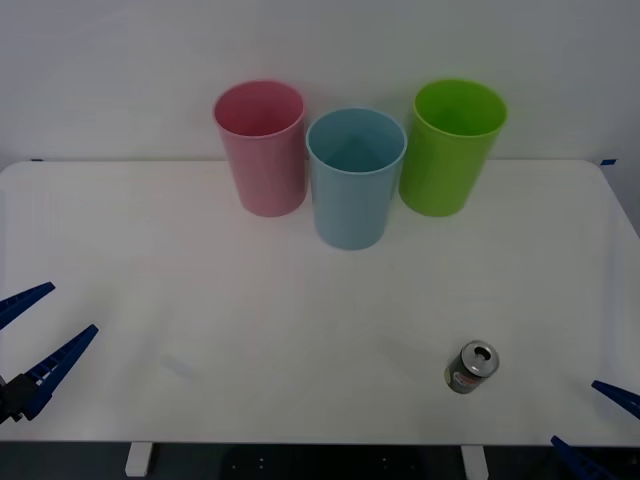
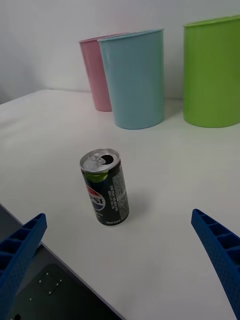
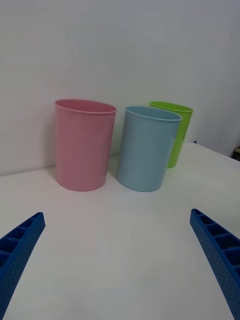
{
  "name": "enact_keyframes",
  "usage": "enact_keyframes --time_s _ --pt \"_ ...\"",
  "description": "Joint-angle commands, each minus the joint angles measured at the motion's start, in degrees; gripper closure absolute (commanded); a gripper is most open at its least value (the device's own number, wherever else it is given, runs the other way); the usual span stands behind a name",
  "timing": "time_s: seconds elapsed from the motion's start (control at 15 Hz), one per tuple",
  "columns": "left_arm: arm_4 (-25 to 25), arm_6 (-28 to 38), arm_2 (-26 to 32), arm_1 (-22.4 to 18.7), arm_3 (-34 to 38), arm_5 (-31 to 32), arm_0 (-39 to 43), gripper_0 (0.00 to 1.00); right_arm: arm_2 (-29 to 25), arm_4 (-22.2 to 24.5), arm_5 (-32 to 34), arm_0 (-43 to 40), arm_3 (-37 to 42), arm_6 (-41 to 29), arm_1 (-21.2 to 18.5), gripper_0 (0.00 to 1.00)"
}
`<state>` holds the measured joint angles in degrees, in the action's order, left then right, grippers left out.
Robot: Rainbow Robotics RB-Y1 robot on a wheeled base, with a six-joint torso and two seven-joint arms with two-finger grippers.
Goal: Grasp the object on the table and drop it into the matching bin: aluminum can to the light blue bin, PET bottle to the pink bin.
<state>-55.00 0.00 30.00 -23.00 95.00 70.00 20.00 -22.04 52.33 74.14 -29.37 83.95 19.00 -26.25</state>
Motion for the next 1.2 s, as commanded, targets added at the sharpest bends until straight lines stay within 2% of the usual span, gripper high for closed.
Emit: enact_keyframes --time_s 0.07,0.4,0.67,1.2 --pt "0.00 0.00 0.00 0.00 0.00 0.00 0.00 0.00 1.74 0.41 0.22 1.86 -2.92 1.22 0.06 0.00" --pt "0.00 0.00 0.00 0.00 0.00 0.00 0.00 0.00 4.11 1.90 -0.22 4.68 -5.82 2.89 0.50 0.00" --pt "0.00 0.00 0.00 0.00 0.00 0.00 0.00 0.00 3.94 5.59 -1.10 6.96 -5.91 4.47 3.49 0.00" --pt "0.00 0.00 0.00 0.00 0.00 0.00 0.00 0.00 5.17 9.81 -5.58 10.21 -5.82 7.37 8.14 0.00"
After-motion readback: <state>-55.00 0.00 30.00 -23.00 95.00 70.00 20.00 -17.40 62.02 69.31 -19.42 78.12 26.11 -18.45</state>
